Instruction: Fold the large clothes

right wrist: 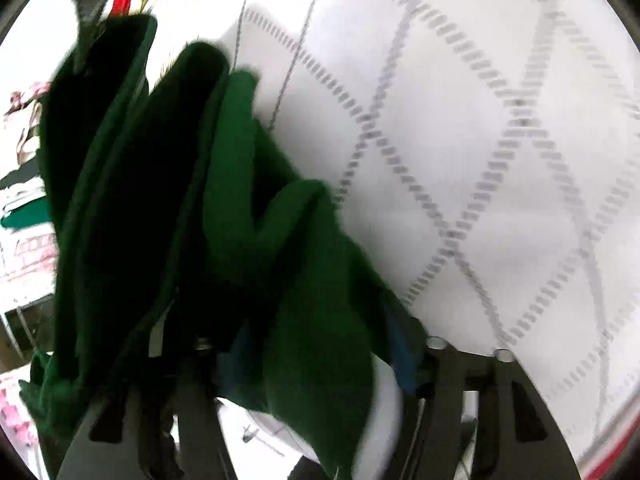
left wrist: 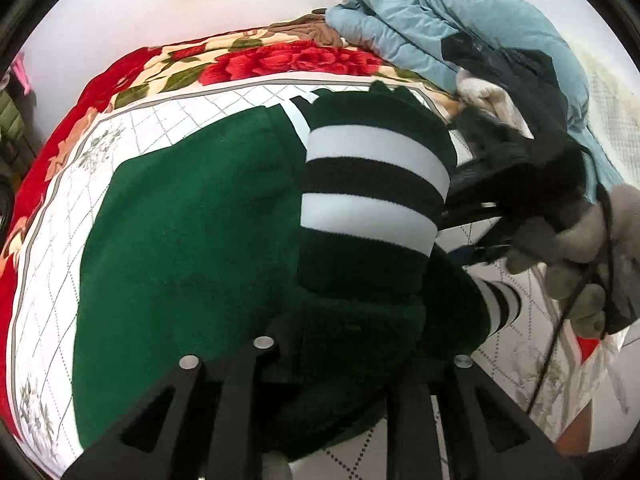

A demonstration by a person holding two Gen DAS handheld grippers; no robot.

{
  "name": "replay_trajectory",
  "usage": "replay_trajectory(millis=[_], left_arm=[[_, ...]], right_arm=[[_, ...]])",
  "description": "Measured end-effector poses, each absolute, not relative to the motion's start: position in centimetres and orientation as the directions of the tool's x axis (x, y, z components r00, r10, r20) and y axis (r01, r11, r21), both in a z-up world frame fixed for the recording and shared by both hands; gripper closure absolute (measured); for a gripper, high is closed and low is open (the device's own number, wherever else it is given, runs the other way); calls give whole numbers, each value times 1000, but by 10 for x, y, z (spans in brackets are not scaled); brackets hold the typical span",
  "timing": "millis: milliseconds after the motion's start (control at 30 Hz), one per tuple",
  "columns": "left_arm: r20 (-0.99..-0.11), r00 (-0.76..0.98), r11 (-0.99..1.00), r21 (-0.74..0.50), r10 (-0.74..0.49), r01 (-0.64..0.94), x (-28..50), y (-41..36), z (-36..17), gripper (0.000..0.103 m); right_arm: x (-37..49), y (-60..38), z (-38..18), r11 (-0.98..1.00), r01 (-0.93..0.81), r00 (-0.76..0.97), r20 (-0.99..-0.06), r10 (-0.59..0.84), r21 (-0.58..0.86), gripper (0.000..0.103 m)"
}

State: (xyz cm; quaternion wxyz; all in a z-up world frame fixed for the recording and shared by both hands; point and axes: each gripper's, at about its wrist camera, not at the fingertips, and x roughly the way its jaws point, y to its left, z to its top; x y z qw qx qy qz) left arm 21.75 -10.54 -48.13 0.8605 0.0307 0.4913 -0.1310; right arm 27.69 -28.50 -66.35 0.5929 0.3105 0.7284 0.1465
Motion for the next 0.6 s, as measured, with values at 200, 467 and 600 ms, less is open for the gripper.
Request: replay_trajectory(millis=[200, 467, 600], left_arm=[[-877, 441, 977, -130, -193, 170, 200, -87, -475, 0], [-930, 361, 992, -102, -69, -74, 196, -52, -468, 0], [-953, 302, 979, -67, -6, -190, 208, -28, -475, 0]], right_arm=[[243, -340, -619, 710, 378, 17, -771, 636, 594, 26], [312, -296, -604, 582, 350, 52, -636, 770, 734, 17], [325, -247, -632, 605, 337, -99, -612, 784, 721, 14]])
